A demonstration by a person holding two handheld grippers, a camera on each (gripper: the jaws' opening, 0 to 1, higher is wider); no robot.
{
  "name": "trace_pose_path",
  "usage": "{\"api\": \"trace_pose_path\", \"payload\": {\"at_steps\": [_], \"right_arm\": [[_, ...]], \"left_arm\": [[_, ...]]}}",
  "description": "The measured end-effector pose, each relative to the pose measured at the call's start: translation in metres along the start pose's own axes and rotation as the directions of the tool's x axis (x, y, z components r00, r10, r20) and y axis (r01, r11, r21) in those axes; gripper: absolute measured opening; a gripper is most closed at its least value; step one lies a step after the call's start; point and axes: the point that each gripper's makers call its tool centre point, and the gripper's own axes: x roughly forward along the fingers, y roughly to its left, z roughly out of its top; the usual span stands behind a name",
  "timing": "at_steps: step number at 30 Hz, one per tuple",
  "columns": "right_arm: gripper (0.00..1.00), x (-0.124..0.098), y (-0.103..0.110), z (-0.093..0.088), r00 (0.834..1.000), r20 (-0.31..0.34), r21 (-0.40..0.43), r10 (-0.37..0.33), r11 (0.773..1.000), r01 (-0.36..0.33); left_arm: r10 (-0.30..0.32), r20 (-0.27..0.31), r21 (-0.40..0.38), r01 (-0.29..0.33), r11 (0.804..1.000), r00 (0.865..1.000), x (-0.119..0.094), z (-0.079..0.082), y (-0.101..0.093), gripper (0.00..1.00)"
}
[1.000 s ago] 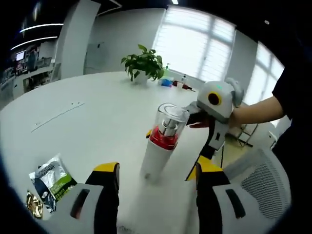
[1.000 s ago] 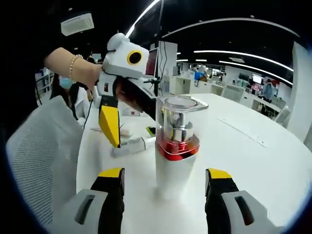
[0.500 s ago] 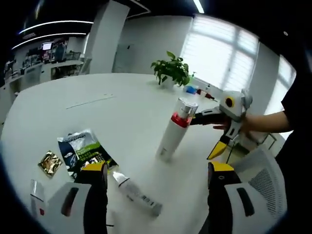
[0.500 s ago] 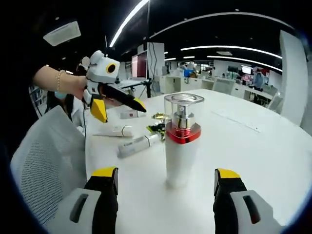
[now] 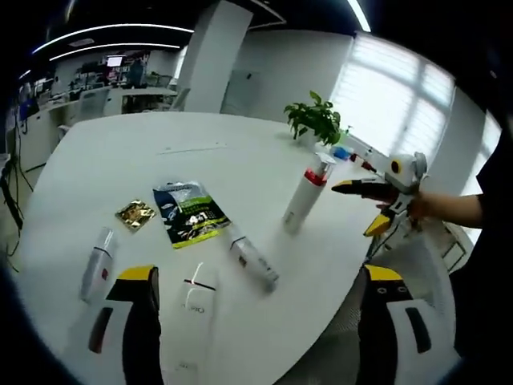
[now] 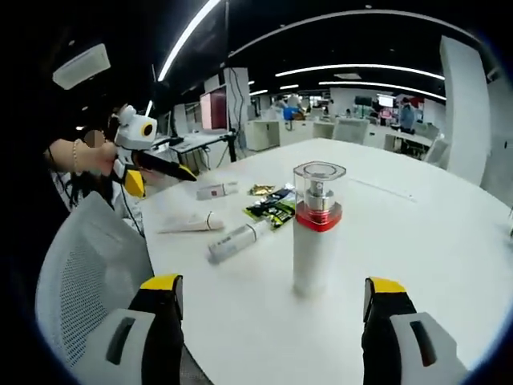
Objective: Arrange the skincare products in the storage area until every visible bottle or jar stands upright without overlapping.
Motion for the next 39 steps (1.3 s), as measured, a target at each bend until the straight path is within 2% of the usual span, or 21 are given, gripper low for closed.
{"api": "trace_pose_path", "payload": {"at_steps": [4, 9, 14, 22, 28, 33, 39], "right_arm": [[0.99, -0.005, 0.012, -0.001, 1.000, -0.007, 0.015, -0.015, 1.000, 0.015], [0.99, -0.015, 0.026, -0.006, 1.000, -0.022, 0.008, -0.012, 1.000, 0.012], [0.99, -0.026, 0.042, -0.013, 0.999, -0.046, 0.008, 0.008, 1.000, -0.008], [0.99, -0.038, 0.044, -0.020, 0.998, -0.055, -0.009, 0.014, 1.000, -0.014], [0.99, -0.042, 0.038, -0.022, 0.999, -0.053, -0.009, 0.003, 1.000, -0.004], [0.99, -0.041, 0.038, -0.023, 0.998, -0.057, -0.010, 0.010, 1.000, -0.011], [0.98, -0.035, 0.035, -0.024, 0.998, -0.066, -0.006, 0.017, 1.000, -0.018]], "left_arm": [[0.024, -0.003, -0.008, -0.024, 1.000, 1.000, -0.020, -0.011, 0.003, 0.99], [0.057, -0.009, -0.012, -0.057, 0.998, 0.998, -0.033, -0.022, 0.003, 0.99], [0.114, 0.040, -0.065, -0.112, 0.992, 0.993, -0.049, -0.025, 0.006, 0.99], [0.173, 0.020, -0.078, -0.171, 0.982, 0.985, -0.068, -0.045, 0.010, 0.99], [0.201, 0.033, -0.099, -0.197, 0.975, 0.979, -0.072, -0.046, 0.012, 0.99], [0.194, 0.017, -0.062, -0.193, 0.979, 0.981, -0.067, -0.044, 0.010, 0.99], [0.178, 0.012, -0.064, -0.177, 0.982, 0.984, -0.062, -0.046, 0.004, 0.99]]}}
